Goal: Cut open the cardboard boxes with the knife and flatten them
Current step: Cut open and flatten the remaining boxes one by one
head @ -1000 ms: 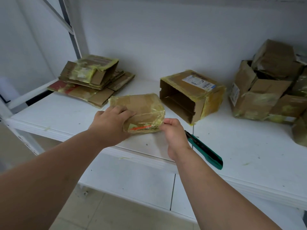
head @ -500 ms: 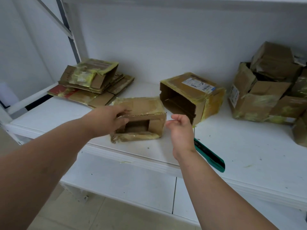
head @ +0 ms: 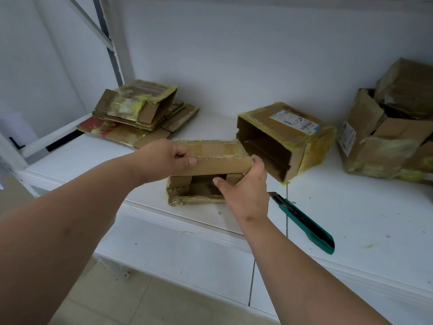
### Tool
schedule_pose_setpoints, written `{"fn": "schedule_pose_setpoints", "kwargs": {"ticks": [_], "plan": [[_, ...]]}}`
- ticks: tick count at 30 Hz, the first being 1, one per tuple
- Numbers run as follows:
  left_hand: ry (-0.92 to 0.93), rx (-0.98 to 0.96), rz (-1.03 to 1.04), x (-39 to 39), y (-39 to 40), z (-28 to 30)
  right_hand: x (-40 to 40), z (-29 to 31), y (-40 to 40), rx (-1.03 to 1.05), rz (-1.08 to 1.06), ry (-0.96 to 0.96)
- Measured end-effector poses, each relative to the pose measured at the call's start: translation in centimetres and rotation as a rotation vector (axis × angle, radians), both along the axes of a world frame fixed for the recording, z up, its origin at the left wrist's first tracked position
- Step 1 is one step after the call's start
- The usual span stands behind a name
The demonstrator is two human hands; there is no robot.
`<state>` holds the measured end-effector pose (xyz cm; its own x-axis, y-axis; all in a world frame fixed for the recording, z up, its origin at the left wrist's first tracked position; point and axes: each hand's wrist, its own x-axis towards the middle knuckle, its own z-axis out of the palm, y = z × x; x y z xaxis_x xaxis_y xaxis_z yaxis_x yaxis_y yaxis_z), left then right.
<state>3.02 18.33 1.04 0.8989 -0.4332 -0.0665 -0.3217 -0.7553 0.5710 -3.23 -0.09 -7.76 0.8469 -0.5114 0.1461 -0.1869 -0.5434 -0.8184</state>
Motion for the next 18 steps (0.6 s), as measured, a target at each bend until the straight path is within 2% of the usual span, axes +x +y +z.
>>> {"fn": "schedule_pose_setpoints", "kwargs": {"ticks": [3,5,12,18], "plan": [[-0.038,-0.039,0.041,0.2,-0.1,-0.4,0.5,0.0,0.3,-0.077,-0.060,-0.023],[-0.087,-0.065,0.090,0.3,0.0,-0.8,0.3,0.0,0.3,-0.056,-0.035,-0.038],[-0.275,-0.162,0.344,0.4,-0.6,-1.5,-1.6,-0.1,-1.5,0.289,-0.010,-0.124],[-0.307,-0.323,0.542,0.3,-1.7,-2.1,-2.5,0.6,-2.4,0.479,0.035,-0.111]]}}
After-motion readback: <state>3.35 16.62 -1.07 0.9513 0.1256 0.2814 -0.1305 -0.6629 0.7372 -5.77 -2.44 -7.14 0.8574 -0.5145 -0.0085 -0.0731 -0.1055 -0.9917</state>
